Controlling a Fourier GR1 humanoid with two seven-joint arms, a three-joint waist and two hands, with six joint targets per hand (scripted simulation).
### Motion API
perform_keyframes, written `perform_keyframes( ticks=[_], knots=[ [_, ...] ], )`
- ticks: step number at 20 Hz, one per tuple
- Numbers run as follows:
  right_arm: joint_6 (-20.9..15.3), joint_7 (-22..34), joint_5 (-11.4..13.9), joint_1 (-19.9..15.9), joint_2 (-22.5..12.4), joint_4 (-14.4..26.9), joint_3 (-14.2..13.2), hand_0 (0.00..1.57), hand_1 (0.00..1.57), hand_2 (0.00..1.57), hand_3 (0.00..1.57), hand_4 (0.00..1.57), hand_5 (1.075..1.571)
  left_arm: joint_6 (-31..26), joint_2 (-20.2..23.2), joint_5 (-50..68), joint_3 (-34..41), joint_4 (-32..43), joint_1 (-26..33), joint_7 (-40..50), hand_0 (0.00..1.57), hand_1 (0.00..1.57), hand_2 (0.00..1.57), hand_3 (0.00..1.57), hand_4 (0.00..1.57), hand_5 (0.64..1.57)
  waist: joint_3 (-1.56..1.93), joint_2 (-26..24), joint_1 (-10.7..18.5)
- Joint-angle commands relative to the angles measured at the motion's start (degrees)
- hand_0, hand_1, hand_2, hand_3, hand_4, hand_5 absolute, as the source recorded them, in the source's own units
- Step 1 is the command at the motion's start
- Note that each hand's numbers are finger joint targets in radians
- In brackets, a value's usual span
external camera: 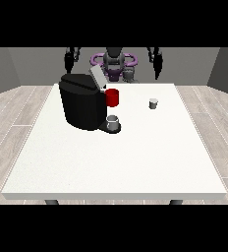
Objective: Insert the coffee pod into the coffee machine and close the lid
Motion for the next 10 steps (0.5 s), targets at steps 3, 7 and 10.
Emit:
perform_keyframes(
  ticks=[3, 7, 10],
  knots=[
    [0.0, 2.9, 1.0, 2.9, 0.1, -0.1, 0.8, 0.00, 0.00, 0.00, 0.00, 0.13, 1.571, -5.4, 3.3, 3.0, 2.4, -1.9, 2.9, -3.7, 0.00, 0.00, 0.00, 0.00, 0.32, 1.571, 1.14, -3.0, 0.8],
    [-4.1, -2.1, -1.2, 1.6, 0.5, 0.5, -5.7, 0.00, 0.00, 0.00, 0.00, 0.13, 1.571, -7.3, 7.7, -0.7, 3.6, 0.2, 3.0, -12.3, 0.00, 0.00, 0.00, 0.00, 0.32, 1.571, 1.17, -1.8, -1.1],
    [-5.7, -3.3, 1.2, 1.0, 3.0, -0.1, -2.2, 0.00, 0.00, 0.00, 0.00, 0.09, 1.571, -6.2, 10.1, -2.8, 5.3, 1.5, -2.3, -8.7, 0.00, 0.00, 0.00, 0.00, 0.00, 1.571, 1.16, 0.1, -3.0]
  ],
)
